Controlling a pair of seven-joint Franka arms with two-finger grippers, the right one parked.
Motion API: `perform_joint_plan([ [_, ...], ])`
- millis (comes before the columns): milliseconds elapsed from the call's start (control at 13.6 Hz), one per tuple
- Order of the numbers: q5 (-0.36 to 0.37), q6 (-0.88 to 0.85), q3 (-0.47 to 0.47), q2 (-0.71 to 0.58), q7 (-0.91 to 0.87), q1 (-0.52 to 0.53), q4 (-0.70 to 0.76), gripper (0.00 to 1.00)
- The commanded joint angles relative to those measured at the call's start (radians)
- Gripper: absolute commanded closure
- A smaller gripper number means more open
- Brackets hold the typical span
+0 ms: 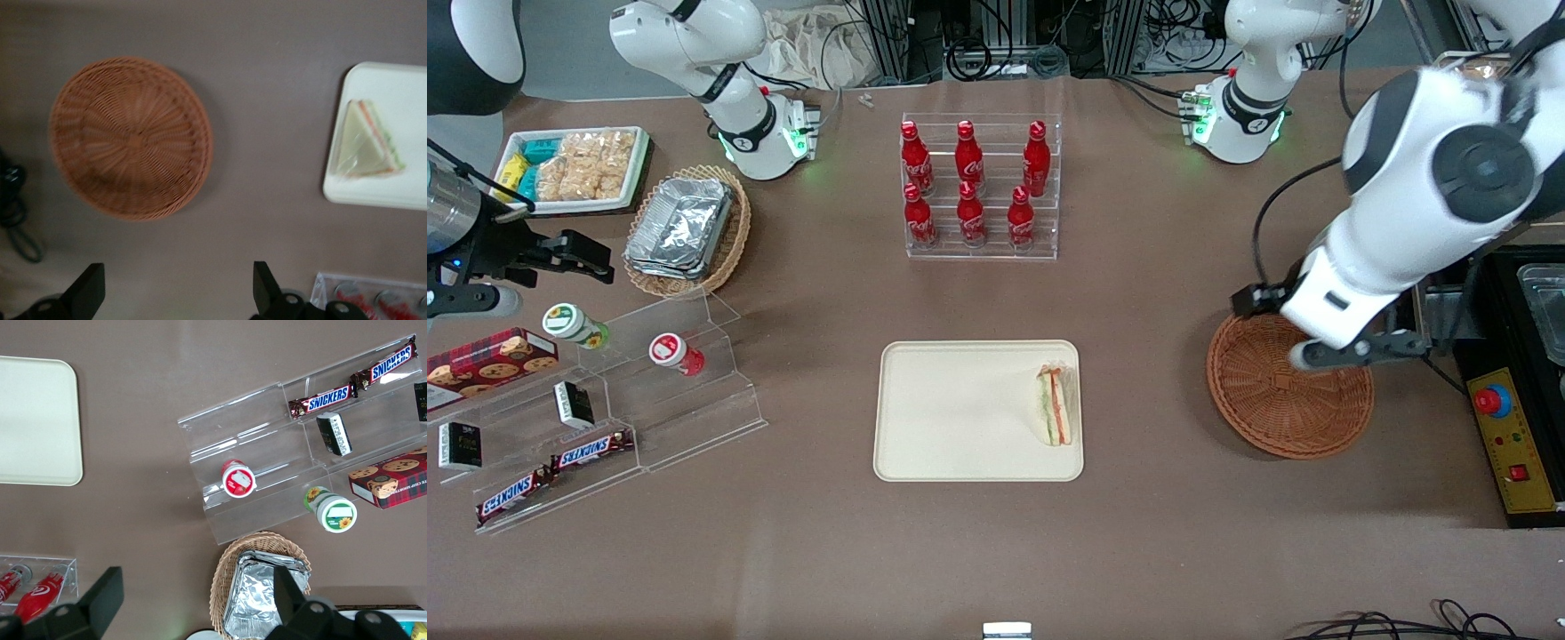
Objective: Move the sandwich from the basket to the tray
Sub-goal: 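Raise the left gripper away from the tray back over the basket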
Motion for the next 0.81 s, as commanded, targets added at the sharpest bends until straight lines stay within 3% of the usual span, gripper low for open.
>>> perform_joint_plan([
  [0, -0.055, -0.093, 0.088, -0.108, 0.083, 0.005, -0.024, 0.00],
  [295, -0.086, -0.149, 0.349, -0.258, 0.197, -0.138, -0.091, 0.00],
  [737, -0.100, -0.150, 0.370, -0.250, 0.172, -0.167, -0.075, 0.00],
])
